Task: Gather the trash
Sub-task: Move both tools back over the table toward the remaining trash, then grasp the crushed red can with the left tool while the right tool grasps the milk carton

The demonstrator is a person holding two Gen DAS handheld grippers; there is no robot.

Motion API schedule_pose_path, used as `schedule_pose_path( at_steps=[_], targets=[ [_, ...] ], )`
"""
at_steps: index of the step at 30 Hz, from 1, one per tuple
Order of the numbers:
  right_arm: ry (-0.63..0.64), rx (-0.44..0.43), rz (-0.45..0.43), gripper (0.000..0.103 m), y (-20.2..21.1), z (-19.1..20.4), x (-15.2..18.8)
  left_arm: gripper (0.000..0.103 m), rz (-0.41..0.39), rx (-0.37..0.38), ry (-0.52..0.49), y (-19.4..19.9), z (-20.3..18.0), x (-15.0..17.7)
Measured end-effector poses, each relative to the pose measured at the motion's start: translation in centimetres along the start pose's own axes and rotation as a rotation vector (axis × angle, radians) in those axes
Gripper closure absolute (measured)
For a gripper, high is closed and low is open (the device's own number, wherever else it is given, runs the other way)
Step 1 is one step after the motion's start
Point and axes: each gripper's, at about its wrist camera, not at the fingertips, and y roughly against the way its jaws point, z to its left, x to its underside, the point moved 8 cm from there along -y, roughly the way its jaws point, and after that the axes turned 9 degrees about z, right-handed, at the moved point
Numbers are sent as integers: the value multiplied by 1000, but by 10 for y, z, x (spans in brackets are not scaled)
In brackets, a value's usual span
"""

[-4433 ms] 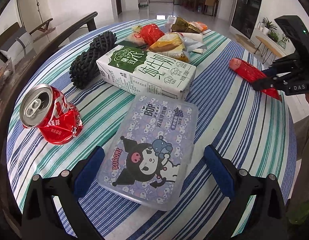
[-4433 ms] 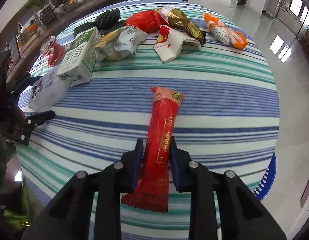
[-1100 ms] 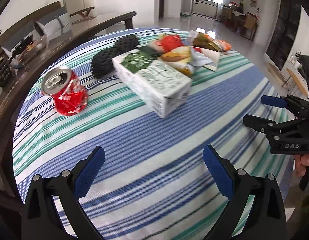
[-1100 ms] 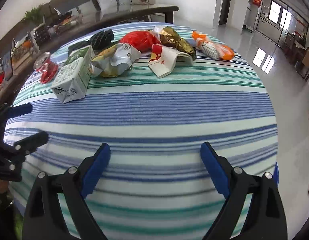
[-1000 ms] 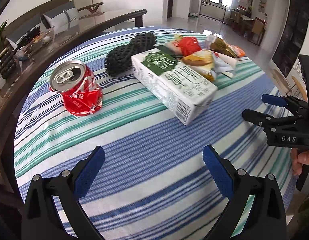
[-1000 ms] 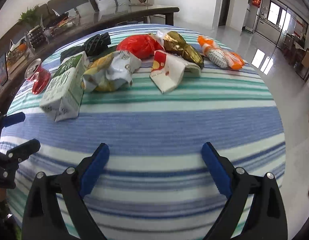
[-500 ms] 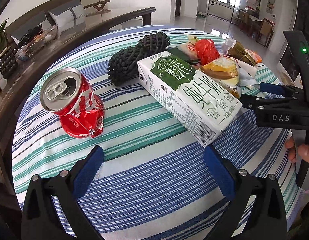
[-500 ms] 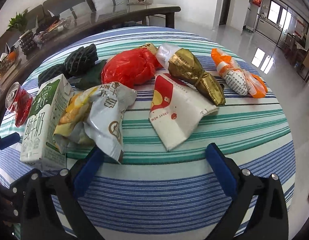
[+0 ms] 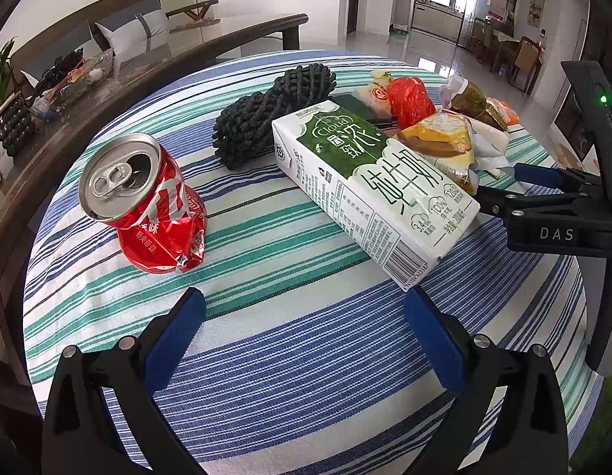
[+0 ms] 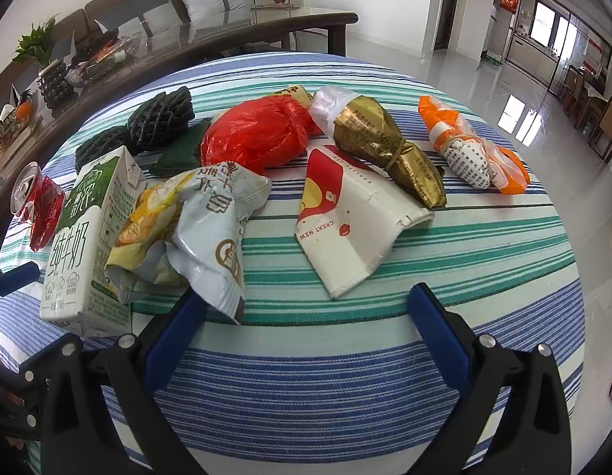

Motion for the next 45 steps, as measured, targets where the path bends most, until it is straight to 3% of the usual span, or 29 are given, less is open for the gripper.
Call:
schedule_pose_path(
  at_steps=[27, 35, 41, 45],
  targets=[
    [0, 0, 0, 5, 0, 0, 0, 4, -1, -1, 8, 1, 1, 2],
    [0, 0, 0, 5, 0, 0, 0, 4, -41, 66, 149, 18, 47, 19],
    [1, 0, 0, 5, 0, 0, 0, 4, -8, -21, 154, 2, 70, -11],
    [1, 0, 1, 5, 0, 0, 0, 4, -4, -39, 189, -6, 84, -19]
  ],
)
